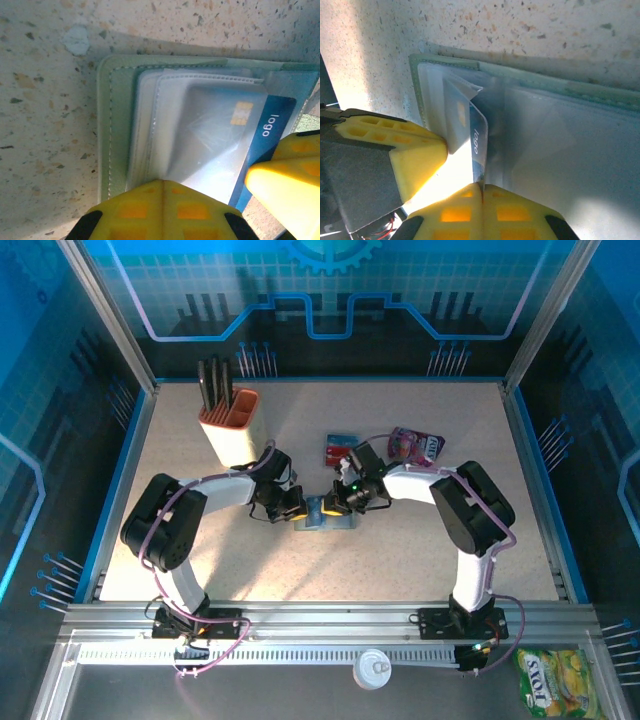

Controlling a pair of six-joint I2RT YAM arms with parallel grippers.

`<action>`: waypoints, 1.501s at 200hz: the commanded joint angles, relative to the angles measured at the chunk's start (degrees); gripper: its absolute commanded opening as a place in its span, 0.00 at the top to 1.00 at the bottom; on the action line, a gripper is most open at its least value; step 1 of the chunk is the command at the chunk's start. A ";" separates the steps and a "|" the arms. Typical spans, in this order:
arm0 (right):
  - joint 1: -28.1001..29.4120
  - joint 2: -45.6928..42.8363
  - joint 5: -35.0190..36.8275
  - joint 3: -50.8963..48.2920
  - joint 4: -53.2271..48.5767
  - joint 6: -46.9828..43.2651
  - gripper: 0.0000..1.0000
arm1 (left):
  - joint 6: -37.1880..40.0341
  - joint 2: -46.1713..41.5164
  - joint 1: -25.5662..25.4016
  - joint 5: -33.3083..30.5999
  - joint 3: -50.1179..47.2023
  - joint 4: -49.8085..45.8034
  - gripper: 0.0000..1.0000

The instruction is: Take the credit cards out of the card holder

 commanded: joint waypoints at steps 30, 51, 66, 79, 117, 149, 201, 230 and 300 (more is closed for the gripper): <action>-3.18 -4.43 1.02 -1.92 -4.99 -3.63 0.97 | 0.17 0.83 0.19 -1.70 -1.36 -1.90 1.00; -3.44 -5.91 2.82 -0.80 -9.30 -5.97 0.98 | 0.08 0.91 0.18 -1.35 -1.04 -1.77 1.00; -3.49 -6.49 4.00 0.59 -12.50 -7.43 0.98 | 0.03 1.08 0.22 -0.91 -0.76 -1.59 1.00; -3.38 -6.68 4.87 1.58 -14.39 -8.09 0.99 | -0.03 1.18 0.17 -0.50 -0.64 -1.42 1.00; -2.05 -5.54 6.98 4.84 -18.52 -9.09 0.99 | -0.30 1.31 0.17 0.70 -0.61 -0.52 1.00; -0.59 -3.81 8.19 7.12 -19.97 -8.75 0.99 | -1.14 2.01 0.13 3.05 -1.34 2.34 1.00; 0.82 -1.43 11.46 10.77 -24.99 -8.56 0.98 | -1.66 2.95 0.09 4.05 -1.69 3.77 1.00; 1.34 -1.22 12.60 11.66 -25.88 -7.83 0.97 | -1.58 3.06 0.10 4.29 -1.75 3.92 1.00; 2.05 -1.17 8.59 10.00 -18.49 -3.46 0.86 | -1.42 3.62 0.08 4.59 -1.76 4.21 1.00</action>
